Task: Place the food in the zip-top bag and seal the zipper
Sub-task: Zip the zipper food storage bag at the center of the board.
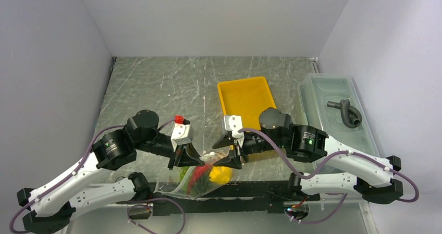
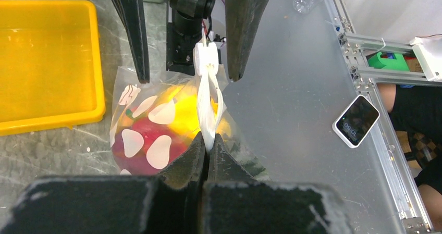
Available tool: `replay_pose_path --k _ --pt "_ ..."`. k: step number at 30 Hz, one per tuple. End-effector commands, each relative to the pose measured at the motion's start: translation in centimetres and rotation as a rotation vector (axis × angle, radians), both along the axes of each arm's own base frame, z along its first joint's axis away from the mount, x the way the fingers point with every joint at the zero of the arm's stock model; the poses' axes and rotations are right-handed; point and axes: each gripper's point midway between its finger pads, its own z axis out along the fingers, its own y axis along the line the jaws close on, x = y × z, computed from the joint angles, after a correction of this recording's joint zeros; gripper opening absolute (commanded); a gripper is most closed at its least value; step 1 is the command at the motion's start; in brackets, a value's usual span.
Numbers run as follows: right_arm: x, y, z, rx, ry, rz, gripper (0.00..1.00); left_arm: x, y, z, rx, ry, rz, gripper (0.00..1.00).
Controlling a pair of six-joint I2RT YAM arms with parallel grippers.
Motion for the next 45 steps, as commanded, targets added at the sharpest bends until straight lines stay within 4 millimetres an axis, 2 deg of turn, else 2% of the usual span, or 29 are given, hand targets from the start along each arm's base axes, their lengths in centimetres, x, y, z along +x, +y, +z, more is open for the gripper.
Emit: replay_pose_path --k 1,4,8,16,19,26,34,39,41,45 --pt "-0.5 0.7 1.2 0.068 0.006 0.031 0.55 -0.4 0.2 3.8 -0.118 -0.1 -0.024 0.0" --pt "-0.6 1.0 1.0 0.068 0.015 0.039 0.52 -0.3 0.1 4.0 -0.127 -0.106 -0.02 0.0" --pt "-0.8 1.3 0.8 0.069 0.025 0.058 0.42 -0.3 0.1 4.0 -0.129 -0.107 -0.022 0.0" --pt "-1.0 1.5 0.4 0.059 0.031 0.072 0.16 -0.3 0.2 4.2 -0.14 -0.108 -0.018 0.0" --pt "-1.2 1.5 0.3 0.054 0.033 0.085 0.0 -0.5 0.3 4.3 -0.144 -0.107 -0.02 0.0" --pt "-1.3 1.2 0.9 0.054 0.023 0.09 0.0 -0.3 0.6 4.3 -0.135 -0.105 0.0 0.01" --pt "-1.1 1.0 1.1 -0.008 0.031 0.083 0.0 -0.1 0.7 4.8 -0.157 -0.118 0.025 0.5" --pt "-0.8 1.3 0.6 -0.044 0.049 0.066 0.0 0.5 0.4 5.8 -0.191 -0.142 0.048 0.59" --pt "-0.7 1.4 0.4 -0.058 0.06 0.062 0.0 0.9 0.1 5.9 -0.194 -0.143 0.064 0.72" --pt "-0.7 1.5 0.4 -0.08 0.079 0.052 0.0 1.9 -0.6 5.6 -0.179 -0.139 0.097 0.71"
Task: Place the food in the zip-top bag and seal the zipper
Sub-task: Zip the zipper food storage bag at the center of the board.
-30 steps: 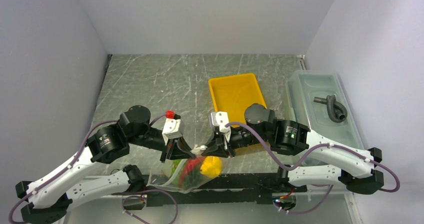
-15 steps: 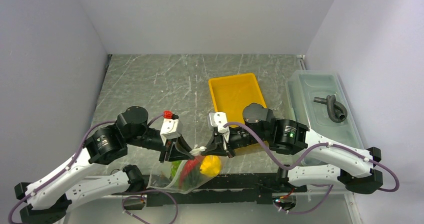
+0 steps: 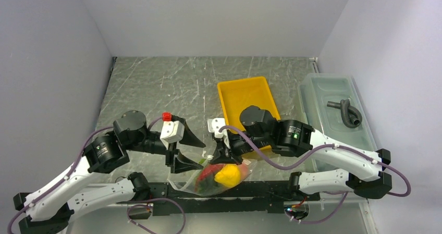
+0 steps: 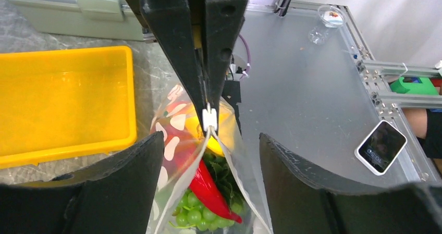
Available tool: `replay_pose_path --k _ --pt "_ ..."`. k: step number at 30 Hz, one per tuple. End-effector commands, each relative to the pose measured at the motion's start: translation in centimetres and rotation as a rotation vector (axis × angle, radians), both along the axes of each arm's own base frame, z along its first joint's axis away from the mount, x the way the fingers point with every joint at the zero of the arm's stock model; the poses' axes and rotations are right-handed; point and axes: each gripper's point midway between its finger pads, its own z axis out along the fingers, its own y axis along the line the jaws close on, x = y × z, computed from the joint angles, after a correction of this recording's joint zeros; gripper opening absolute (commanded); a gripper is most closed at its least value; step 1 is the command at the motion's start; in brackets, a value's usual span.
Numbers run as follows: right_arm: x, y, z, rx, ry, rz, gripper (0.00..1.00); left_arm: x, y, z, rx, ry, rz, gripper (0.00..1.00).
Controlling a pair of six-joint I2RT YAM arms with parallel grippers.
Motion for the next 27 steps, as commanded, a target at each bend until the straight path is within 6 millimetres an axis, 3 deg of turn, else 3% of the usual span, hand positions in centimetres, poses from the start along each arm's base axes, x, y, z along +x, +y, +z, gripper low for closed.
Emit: replay_pose_path --k 1,10,19,27 --pt "0.4 0.5 3.6 0.083 -0.019 -0.02 0.0 1.3 -0.9 1.9 -0.048 -0.035 0.046 0.7" --pt "1.2 0.8 3.2 0.017 0.005 -0.079 0.0 2.3 -1.5 1.9 -0.057 -0.039 0.079 0.63" --pt "1.9 1.0 3.0 0.003 0.005 -0.121 0.0 2.0 -1.5 1.9 -0.055 -0.037 0.063 0.4" --pt "2.5 1.0 3.4 0.002 0.005 -0.16 0.0 1.9 -1.6 1.3 -0.042 -0.023 0.056 0.4"
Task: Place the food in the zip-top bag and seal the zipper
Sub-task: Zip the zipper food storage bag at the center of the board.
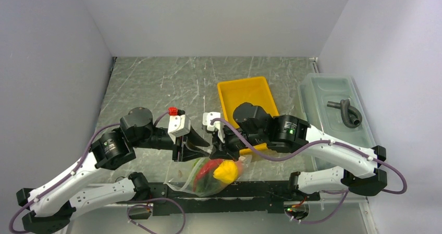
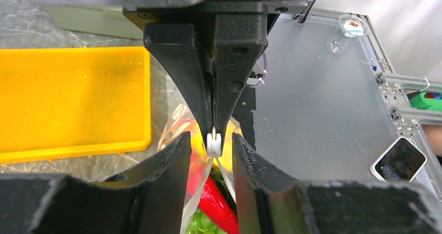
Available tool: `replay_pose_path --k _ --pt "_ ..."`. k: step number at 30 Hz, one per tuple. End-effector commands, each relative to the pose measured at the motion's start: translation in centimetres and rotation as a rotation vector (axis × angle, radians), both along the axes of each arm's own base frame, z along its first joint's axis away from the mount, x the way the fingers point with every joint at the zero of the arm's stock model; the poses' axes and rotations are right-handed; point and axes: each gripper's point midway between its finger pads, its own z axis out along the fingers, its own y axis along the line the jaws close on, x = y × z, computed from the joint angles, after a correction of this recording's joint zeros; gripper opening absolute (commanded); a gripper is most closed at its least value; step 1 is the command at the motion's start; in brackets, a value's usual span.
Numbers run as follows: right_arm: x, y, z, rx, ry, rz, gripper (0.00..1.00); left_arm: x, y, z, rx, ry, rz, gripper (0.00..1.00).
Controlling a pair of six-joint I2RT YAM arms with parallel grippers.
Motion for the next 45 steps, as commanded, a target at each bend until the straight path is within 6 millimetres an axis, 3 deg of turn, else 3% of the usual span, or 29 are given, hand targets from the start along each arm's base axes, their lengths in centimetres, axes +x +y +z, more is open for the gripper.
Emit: replay_pose_path --k 1,10,16,18,37,45 --pt "0.7 0.8 3.9 0.111 -0.032 -0.039 0.0 -0.3 -0.2 1.3 -0.039 -0.021 -0.02 0.4" --pt "1.0 0.9 4.2 0.113 -0.038 -0.048 0.0 0.0 -0.3 0.9 -0.024 -0.016 -0.008 0.38" --pt "1.1 0.9 4.2 0.119 -0.043 -0.053 0.0 0.1 -0.3 0.7 -0.014 -0.014 -0.009 0.17" --pt "1.2 0.9 4.2 0.12 -0.046 -0.059 0.0 0.1 -0.3 0.6 -0.013 -0.014 -0.005 0.0" --pt "2.7 -0.8 8.6 0.249 -0.095 -0.193 0.0 0.0 0.0 -0.4 0.014 0.003 -0.002 0.0" --pt "3.5 -2.9 12.1 0.348 -0.146 -0.278 0.0 0.1 0.2 -1.1 0.036 0.011 0.013 0.0"
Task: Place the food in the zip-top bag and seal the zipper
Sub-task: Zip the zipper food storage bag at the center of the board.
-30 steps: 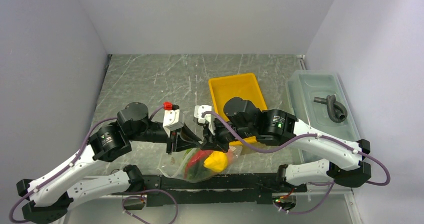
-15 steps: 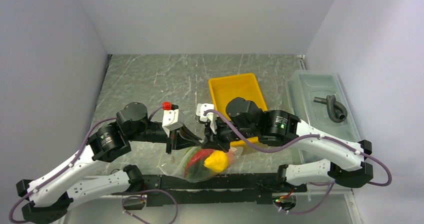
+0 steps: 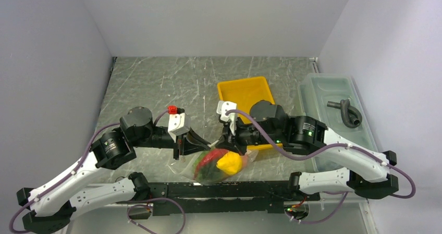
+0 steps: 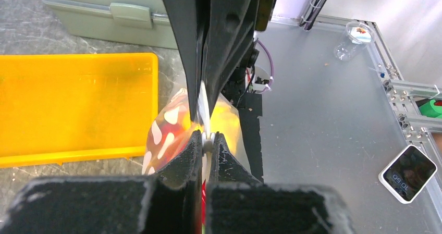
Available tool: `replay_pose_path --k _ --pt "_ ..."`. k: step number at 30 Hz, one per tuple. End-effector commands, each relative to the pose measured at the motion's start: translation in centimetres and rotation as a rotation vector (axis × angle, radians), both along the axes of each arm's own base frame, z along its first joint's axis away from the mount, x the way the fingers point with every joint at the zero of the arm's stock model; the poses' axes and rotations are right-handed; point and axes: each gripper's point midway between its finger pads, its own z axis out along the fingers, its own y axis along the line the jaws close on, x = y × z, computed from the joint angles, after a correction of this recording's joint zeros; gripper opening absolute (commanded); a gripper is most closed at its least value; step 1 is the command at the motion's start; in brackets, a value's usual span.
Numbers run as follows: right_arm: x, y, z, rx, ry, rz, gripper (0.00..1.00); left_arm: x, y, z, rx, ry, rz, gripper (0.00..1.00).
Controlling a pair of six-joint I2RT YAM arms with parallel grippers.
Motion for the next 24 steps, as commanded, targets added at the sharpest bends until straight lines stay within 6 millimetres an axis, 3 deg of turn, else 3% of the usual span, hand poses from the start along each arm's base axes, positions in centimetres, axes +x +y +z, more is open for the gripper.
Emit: replay_pose_path --k 1,13,24 --pt "1.3 -1.7 9.2 0.281 -0.113 -0.107 0.0 -0.5 0.6 -1.5 0.052 0.028 -0.006 0.0" --pt "3.1 -4.7 11.6 0.354 -0.169 -0.259 0.0 -0.2 1.9 -1.9 0.07 0.023 0.057 0.0" --pt "5.5 -6.9 12.2 0.375 -0.195 -0.439 0.0 -0.1 3.2 -3.5 0.102 0.064 0.128 0.0"
